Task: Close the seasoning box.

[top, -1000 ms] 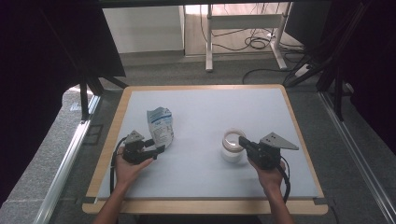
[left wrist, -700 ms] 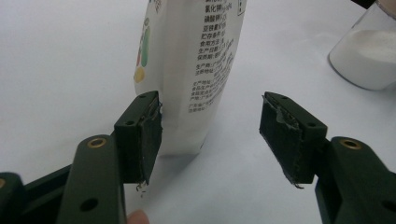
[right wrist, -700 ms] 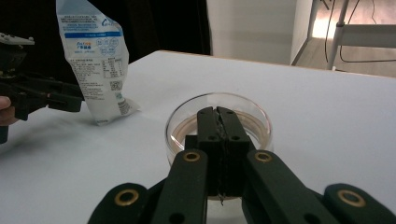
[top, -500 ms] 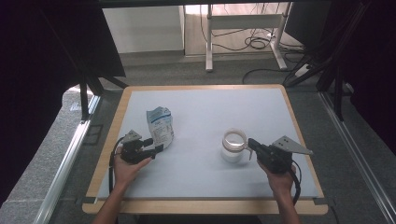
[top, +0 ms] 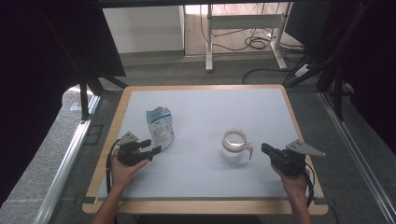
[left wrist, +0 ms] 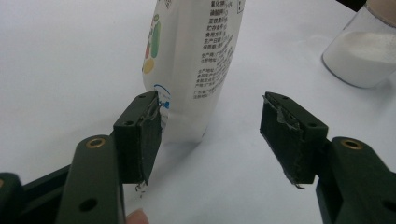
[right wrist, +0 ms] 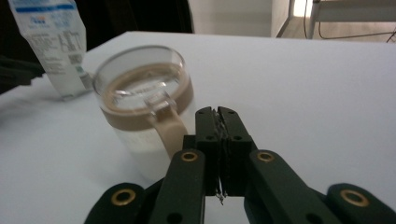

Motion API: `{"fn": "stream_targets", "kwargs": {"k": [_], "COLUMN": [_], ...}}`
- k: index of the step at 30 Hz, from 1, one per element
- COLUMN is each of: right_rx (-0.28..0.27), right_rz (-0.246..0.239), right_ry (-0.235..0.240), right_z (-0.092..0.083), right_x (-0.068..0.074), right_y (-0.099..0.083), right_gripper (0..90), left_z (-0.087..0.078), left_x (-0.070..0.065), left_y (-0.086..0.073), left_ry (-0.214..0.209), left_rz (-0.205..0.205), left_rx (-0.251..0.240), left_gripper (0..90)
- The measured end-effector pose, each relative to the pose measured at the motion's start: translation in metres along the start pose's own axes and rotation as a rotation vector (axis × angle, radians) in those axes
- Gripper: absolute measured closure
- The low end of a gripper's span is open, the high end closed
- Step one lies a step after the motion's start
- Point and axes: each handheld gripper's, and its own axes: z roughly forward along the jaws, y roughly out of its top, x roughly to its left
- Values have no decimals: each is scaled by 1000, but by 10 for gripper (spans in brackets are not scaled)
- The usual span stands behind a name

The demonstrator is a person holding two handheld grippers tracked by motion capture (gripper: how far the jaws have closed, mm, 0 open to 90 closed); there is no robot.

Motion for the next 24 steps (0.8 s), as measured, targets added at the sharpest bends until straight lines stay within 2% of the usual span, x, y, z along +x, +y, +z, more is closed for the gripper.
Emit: {"fn": "stream_targets", "kwargs": {"k": [3,7,15,24], "right_rx": [28,56,126,160], "right_rz": [-10,-26,-32,-28], "right_ry": [-6,-8,-2,-1], "right_z": [5,10,19,23], "right_x": [-6,-12,-24,-29], "right_y": [-7,-15,-28,-33], "right_gripper": [842,770,556,493], "left_z": [-2,-4,-7,-7], "left_x": [0,-1,-1,-1], "left_y": [-1,-3,-7,-10], "left_ry": [-6,-10,-14,-17], "left_rz": [-3,-1,1,6], "left_rx": [-2,-3,4,11], "left_gripper": [382,381,378,376]}}
